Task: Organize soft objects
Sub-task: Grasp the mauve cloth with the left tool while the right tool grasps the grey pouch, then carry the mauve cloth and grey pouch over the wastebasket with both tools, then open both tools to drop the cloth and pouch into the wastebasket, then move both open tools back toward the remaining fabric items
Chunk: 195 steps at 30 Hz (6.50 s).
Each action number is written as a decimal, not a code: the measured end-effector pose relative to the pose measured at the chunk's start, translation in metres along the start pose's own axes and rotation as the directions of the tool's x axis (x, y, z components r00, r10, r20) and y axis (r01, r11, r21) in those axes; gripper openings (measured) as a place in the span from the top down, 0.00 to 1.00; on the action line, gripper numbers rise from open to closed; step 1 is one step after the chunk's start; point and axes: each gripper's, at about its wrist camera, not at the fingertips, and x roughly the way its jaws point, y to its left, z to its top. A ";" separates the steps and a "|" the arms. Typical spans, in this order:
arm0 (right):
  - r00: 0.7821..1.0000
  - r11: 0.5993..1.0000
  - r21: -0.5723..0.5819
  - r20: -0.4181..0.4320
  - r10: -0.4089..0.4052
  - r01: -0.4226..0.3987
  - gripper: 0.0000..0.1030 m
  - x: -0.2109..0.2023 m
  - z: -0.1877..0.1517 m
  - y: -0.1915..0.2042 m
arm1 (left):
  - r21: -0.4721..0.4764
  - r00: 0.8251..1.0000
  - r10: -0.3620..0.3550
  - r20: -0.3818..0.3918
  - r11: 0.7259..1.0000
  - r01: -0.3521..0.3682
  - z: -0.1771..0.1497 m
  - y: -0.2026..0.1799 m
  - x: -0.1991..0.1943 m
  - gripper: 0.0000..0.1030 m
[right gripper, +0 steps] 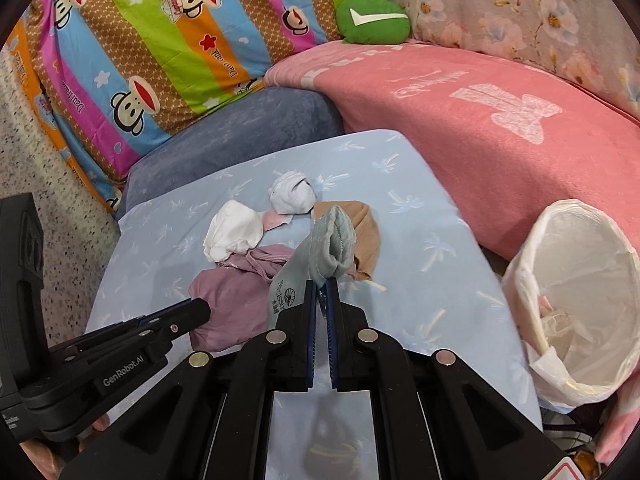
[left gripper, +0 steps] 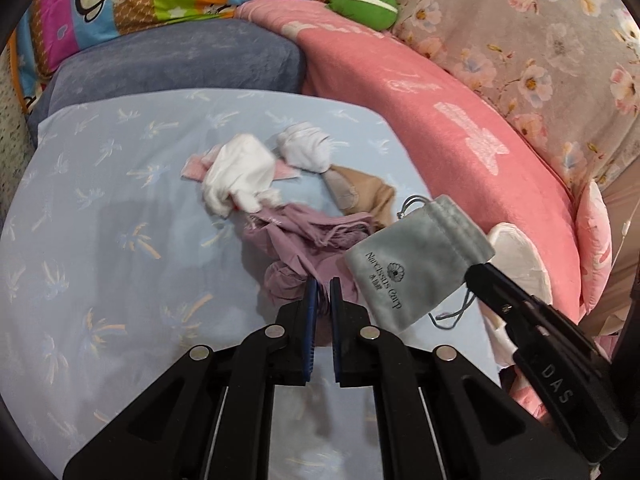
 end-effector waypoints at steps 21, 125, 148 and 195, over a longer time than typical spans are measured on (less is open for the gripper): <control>0.994 0.996 0.073 0.084 -0.063 0.056 0.95 -0.072 -0.011 -0.071 | 0.151 0.994 -0.056 0.089 0.988 0.042 0.005 -0.083 -0.034 0.93; 0.954 0.902 0.369 0.108 -0.279 0.222 0.95 -0.114 -0.030 -0.269 | 0.369 0.986 -0.145 -0.087 0.914 0.167 -0.022 -0.266 0.067 0.52; 0.974 0.948 0.248 0.063 -0.219 0.198 0.86 -0.080 -0.023 -0.206 | 0.309 0.998 -0.041 -0.046 0.950 0.053 -0.019 -0.204 0.065 0.52; 0.995 0.996 -0.026 -0.059 -0.082 0.081 0.63 0.057 0.010 -0.025 | 0.022 0.962 0.273 0.000 0.962 -0.273 0.018 0.025 0.056 0.38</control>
